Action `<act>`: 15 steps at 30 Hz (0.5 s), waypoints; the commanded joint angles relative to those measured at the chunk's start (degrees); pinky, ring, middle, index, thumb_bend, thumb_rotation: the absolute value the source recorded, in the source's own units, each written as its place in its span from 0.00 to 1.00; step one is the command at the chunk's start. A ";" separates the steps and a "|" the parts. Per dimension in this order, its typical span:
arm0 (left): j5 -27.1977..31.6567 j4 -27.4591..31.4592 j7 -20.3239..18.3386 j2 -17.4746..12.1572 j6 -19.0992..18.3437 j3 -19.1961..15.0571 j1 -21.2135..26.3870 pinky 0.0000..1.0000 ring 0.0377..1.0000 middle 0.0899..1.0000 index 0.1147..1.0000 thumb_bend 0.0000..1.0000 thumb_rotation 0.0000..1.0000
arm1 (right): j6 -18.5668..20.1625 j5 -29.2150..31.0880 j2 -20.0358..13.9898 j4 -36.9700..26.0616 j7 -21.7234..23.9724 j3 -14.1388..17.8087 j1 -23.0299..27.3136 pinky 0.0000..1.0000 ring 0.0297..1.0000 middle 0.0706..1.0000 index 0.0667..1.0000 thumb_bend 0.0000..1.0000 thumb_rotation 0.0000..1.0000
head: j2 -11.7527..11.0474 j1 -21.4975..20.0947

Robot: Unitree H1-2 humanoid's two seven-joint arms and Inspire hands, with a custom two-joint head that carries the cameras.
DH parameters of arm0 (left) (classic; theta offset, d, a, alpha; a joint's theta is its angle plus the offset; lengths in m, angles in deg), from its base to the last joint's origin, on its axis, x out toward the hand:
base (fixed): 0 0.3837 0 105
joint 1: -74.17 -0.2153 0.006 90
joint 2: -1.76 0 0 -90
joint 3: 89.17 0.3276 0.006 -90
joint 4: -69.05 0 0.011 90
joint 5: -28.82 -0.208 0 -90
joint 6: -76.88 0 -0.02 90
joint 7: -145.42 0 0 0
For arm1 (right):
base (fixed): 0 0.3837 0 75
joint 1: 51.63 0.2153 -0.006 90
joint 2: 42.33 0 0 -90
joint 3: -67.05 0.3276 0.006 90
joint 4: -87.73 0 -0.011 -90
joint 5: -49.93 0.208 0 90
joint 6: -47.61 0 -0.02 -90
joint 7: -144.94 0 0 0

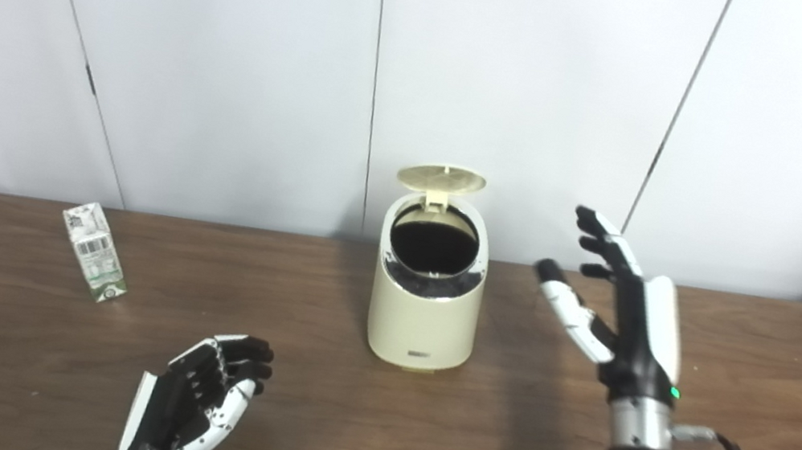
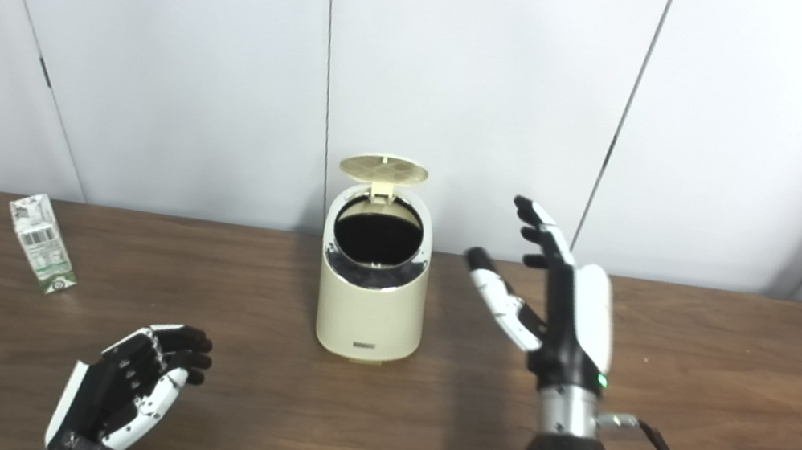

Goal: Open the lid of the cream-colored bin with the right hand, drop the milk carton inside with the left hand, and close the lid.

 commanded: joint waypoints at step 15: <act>0.07 -0.89 -0.11 -0.09 3.20 0.11 1.73 0.58 0.60 0.61 0.59 0.27 0.21 | -17.34 0.36 0.38 2.33 -6.86 3.88 -10.89 0.56 0.64 0.66 0.66 0.26 0.55 | -0.70 0.40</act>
